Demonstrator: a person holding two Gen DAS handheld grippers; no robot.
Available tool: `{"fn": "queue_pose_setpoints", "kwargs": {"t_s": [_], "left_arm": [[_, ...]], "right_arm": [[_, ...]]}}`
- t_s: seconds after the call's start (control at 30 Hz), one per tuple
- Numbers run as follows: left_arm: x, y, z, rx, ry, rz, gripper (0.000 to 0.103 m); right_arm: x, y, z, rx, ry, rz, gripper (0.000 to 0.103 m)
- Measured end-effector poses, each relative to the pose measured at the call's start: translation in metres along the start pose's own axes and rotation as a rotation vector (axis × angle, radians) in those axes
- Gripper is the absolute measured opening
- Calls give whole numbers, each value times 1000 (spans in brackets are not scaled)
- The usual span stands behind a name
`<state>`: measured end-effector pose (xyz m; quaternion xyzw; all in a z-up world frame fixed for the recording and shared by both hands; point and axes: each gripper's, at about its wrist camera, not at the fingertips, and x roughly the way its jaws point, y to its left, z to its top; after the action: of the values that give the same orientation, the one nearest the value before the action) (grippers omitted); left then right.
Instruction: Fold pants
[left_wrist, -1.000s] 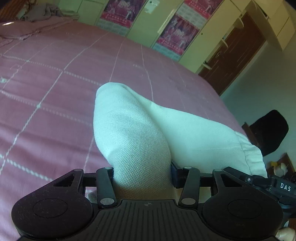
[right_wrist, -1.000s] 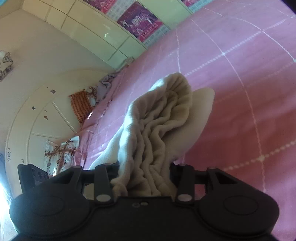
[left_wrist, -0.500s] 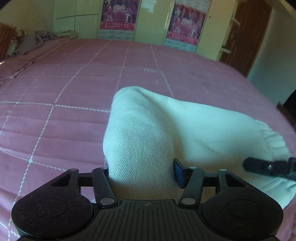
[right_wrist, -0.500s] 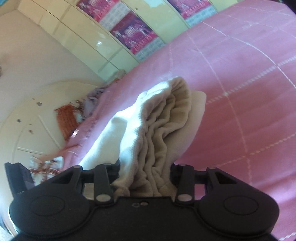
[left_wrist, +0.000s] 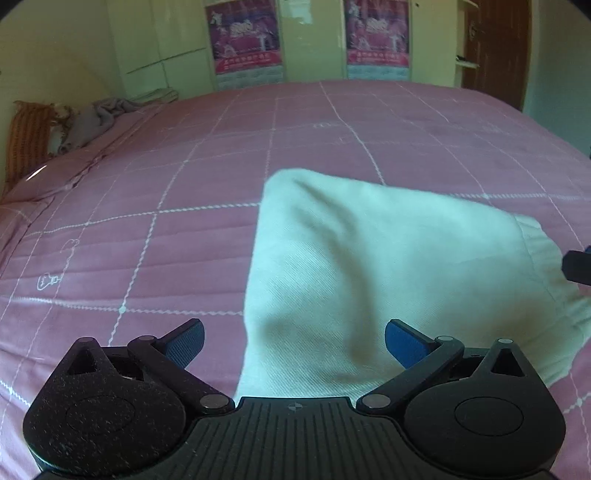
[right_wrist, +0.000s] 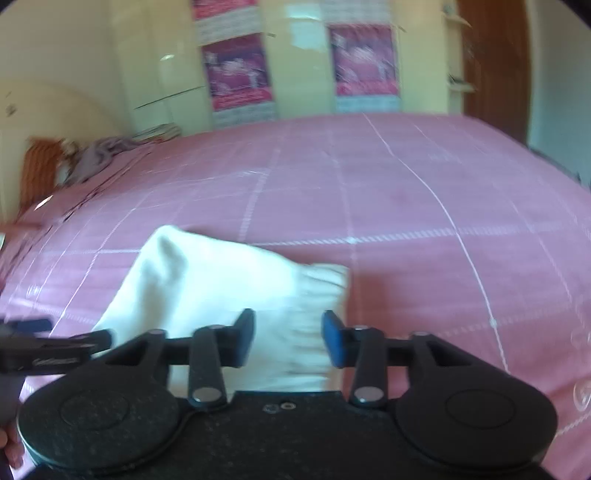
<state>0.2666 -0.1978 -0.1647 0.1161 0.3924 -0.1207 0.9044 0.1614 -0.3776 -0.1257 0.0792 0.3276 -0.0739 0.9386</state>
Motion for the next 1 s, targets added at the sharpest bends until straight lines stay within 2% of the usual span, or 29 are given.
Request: {"fn": "queue_pose_setpoints", "kwargs": {"t_s": [0.1, 0.2, 0.3, 0.37, 0.43, 0.5, 0.53, 0.6, 0.63, 0.73, 0.83, 1.0], "left_arm": [[20, -14, -14, 29, 138, -4, 103], [21, -11, -18, -45, 158, -17, 103], [17, -17, -13, -3, 158, 8, 103], [7, -16, -10, -10, 149, 8, 103], [-4, -18, -9, -11, 129, -12, 103], [-8, -24, -11, 21, 115, -6, 103], [-7, -26, -13, 30, 124, -3, 103], [-5, -27, -14, 12, 148, -8, 103], [-9, -23, -14, -9, 147, -7, 103], [-31, -22, -12, 4, 109, -11, 103], [-59, -18, -12, 17, 68, -4, 103], [-105, -6, -21, -16, 42, -13, 103]], "right_arm": [[12, 18, -12, -79, 56, -37, 35], [36, 10, -39, -72, 188, -75, 36], [36, 15, -35, -68, 179, -77, 36], [26, 18, -25, -42, 168, -74, 37], [9, 18, -18, 8, 111, -46, 39], [1, 20, -17, 6, 71, -54, 42], [4, 19, -20, -4, 87, -62, 42], [23, 15, -32, -9, 201, -100, 42], [26, 14, -36, -4, 219, -113, 43], [4, 11, -33, 62, 164, -79, 43], [-24, 15, -27, 64, 103, -53, 46], [-63, 19, -35, 100, 78, -26, 53]]}}
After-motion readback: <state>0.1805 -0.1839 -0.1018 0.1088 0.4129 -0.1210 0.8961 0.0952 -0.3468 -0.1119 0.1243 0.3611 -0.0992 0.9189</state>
